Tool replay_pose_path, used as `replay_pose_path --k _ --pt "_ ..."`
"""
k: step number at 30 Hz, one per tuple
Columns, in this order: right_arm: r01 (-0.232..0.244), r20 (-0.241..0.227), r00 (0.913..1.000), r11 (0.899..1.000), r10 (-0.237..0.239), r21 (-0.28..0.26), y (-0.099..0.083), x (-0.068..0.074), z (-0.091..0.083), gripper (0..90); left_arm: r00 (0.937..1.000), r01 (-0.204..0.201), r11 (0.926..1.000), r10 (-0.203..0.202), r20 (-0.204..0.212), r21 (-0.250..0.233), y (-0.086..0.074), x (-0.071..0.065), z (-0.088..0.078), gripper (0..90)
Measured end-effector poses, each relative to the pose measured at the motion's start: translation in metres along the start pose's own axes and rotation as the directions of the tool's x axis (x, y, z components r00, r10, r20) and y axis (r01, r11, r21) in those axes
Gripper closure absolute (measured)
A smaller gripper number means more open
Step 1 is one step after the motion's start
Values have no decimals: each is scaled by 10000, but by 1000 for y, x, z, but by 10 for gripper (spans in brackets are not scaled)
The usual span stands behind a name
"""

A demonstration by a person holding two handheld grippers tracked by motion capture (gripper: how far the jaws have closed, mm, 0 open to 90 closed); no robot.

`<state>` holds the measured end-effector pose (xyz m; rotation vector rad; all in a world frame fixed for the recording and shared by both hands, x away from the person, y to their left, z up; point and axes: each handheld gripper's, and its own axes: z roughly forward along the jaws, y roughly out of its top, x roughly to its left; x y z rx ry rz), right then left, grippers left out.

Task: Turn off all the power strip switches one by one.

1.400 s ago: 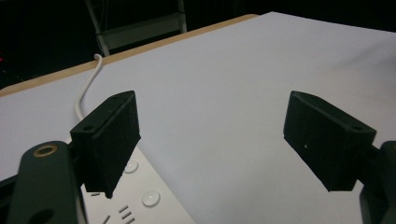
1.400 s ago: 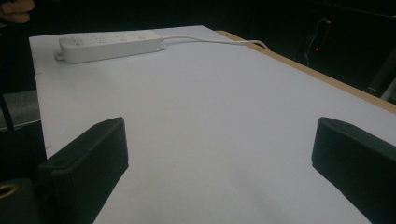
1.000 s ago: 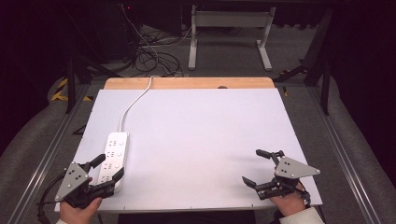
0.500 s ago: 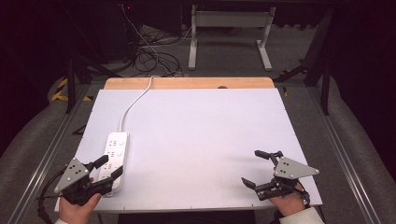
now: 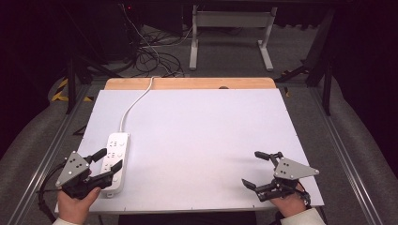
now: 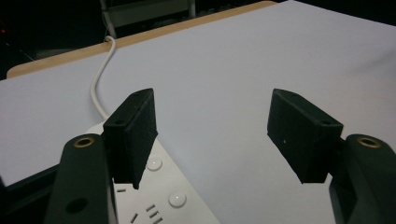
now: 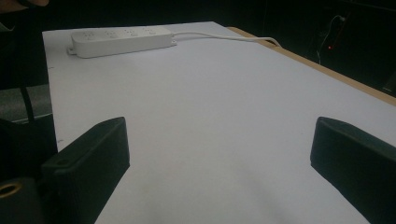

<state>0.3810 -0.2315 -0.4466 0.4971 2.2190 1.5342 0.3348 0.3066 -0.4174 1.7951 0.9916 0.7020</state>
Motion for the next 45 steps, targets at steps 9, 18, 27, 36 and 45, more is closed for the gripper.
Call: replay_pose_path --k 9,18,27,36,45 --pt "-6 -35 10000 10000 7 89 0 0 1 53 9995 215 9996 -220 241 197 9 12 9 345" --pt "28 -73 10000 10000 -27 80 0 1 1 55 9998 117 9994 -122 163 334 15 20 21 373" --pt "31 -152 9999 9999 -29 107 -1 0 2 56 9997 228 9972 -233 51 709 17 33 37 383" --pt "49 -176 9998 9999 -47 102 -1 0 3 56 9988 389 9932 -421 263 1096 16 45 49 440" --pt "19 -196 9998 9999 -17 133 -1 0 3 57 9989 328 9904 -370 290 1342 16 53 51 650"
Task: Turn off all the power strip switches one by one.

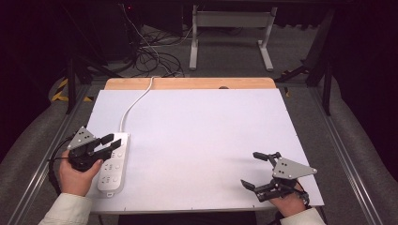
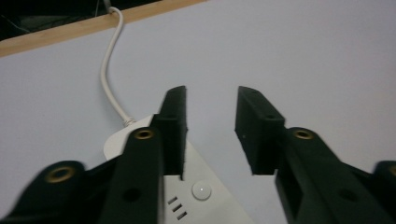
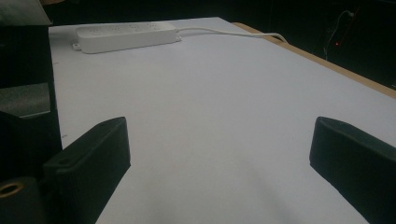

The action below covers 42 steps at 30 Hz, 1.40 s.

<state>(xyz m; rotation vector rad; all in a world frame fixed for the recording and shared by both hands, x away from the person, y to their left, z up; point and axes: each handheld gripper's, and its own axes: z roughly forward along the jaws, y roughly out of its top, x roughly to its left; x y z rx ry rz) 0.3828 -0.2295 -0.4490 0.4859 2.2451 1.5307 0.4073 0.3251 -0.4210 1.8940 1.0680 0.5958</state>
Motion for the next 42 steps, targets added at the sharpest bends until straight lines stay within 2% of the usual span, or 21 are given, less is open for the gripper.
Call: replay_pose_path --k 2,4,5,10,19,27,36,42 --pt "23 -26 10000 10000 -23 3 0 0 1 57 9996 -4 9996 -4 289 279 0 5 2 768" --pt "23 -31 10000 10000 -23 -7 0 0 1 58 10000 -59 9988 58 30 486 0 8 4 885" --pt "16 -38 10000 10000 -16 -12 0 0 1 58 10000 -65 9980 67 -22 628 0 10 6 900" --pt "14 -42 10000 10000 -14 -11 0 0 1 59 10000 2 9923 0 -15 1238 0 14 16 900" --pt "46 -38 10000 10000 -46 -11 0 0 1 60 9996 249 9843 -229 -132 1750 -1 21 33 900" --pt "65 -42 10000 10000 -65 -16 0 1 0 60 9993 275 9787 -216 -313 2035 -3 23 46 900" --pt "109 -62 9999 9999 -109 -41 0 1 0 59 9986 104 9709 25 -534 2391 -8 26 54 900" --pt "122 -86 9999 9999 -122 -43 0 1 0 60 9983 45 9710 97 -580 2392 -9 26 56 900"
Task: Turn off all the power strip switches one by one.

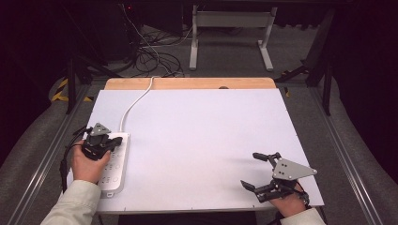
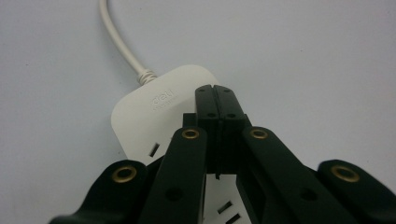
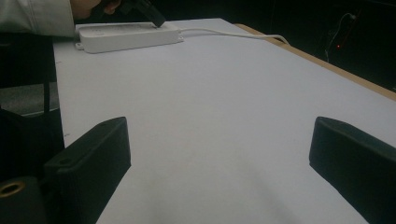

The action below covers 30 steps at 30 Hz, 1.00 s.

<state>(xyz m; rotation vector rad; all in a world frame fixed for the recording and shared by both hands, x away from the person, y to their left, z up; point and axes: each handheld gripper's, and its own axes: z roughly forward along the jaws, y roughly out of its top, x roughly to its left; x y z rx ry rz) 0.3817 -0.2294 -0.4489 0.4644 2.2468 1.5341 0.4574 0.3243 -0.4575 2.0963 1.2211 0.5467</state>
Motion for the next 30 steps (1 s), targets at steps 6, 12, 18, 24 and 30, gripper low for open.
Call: replay_pose_path --k 6,12,18,24,30 --pt "-17 19 10000 10000 17 39 0 0 0 60 9999 31 10000 -31 152 -34 0 0 1 900" --pt "35 -6 10000 10000 -35 27 0 0 0 60 9998 12 10000 -12 178 24 -1 0 2 900" --pt "28 -10 10000 10000 -28 22 0 1 1 60 9999 0 10000 0 152 6 -1 -1 3 900" --pt "19 -20 10000 10000 -19 10 0 1 0 59 9999 7 10000 -7 144 -23 -1 -1 4 900" --pt "23 -36 10000 10000 -23 5 0 1 0 59 9999 49 10000 -49 131 -44 -1 -1 4 900"
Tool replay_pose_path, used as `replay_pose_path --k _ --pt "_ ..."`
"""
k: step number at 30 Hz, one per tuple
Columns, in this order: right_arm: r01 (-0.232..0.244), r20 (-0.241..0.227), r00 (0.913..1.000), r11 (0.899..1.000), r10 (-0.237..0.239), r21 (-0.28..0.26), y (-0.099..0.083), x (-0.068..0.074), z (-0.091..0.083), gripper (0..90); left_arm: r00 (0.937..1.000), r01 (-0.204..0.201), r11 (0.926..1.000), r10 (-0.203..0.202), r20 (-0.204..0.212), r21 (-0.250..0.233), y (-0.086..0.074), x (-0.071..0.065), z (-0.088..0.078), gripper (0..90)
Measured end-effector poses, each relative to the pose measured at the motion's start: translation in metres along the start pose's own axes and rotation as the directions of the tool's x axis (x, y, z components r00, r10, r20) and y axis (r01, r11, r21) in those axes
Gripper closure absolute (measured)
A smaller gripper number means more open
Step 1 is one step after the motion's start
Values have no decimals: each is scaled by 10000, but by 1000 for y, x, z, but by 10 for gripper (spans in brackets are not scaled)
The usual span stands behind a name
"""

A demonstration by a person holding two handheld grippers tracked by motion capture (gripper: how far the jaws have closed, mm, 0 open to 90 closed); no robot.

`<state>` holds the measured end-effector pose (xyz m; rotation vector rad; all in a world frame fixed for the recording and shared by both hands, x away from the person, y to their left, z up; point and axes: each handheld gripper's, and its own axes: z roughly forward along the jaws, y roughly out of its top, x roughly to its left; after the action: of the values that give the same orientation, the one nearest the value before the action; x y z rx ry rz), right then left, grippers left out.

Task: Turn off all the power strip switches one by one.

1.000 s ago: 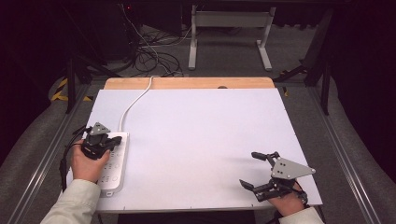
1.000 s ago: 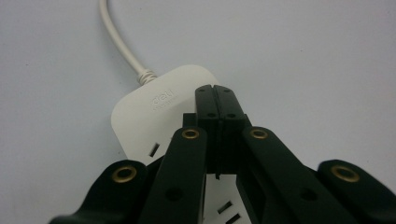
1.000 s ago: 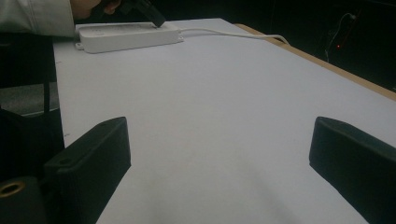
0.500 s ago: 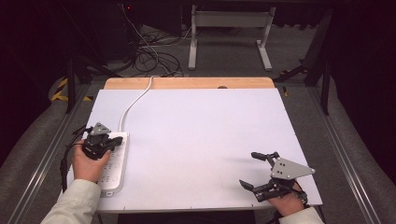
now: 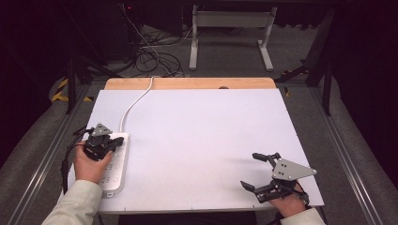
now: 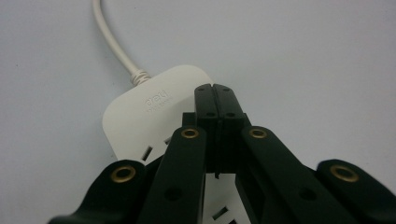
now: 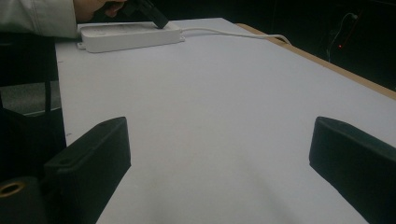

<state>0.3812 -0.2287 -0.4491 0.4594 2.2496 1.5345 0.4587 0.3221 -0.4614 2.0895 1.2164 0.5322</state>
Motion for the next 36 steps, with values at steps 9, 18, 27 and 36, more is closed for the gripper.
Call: replay_pose_path --k 9,18,27,36 --pt "-14 9 10000 10000 14 -8 0 0 0 59 10000 -87 10000 87 -43 37 0 -1 0 900" --pt "-4 -12 10000 10000 4 1 0 0 0 60 9991 -373 9992 377 -206 166 1 -3 1 900" --pt "17 0 10000 10000 -17 -5 0 0 -1 59 9997 104 9981 -116 -196 -602 0 0 -9 900" --pt "31 15 10000 10000 -31 -40 0 0 -1 59 9997 239 9969 -241 -10 -749 0 -6 -27 900"
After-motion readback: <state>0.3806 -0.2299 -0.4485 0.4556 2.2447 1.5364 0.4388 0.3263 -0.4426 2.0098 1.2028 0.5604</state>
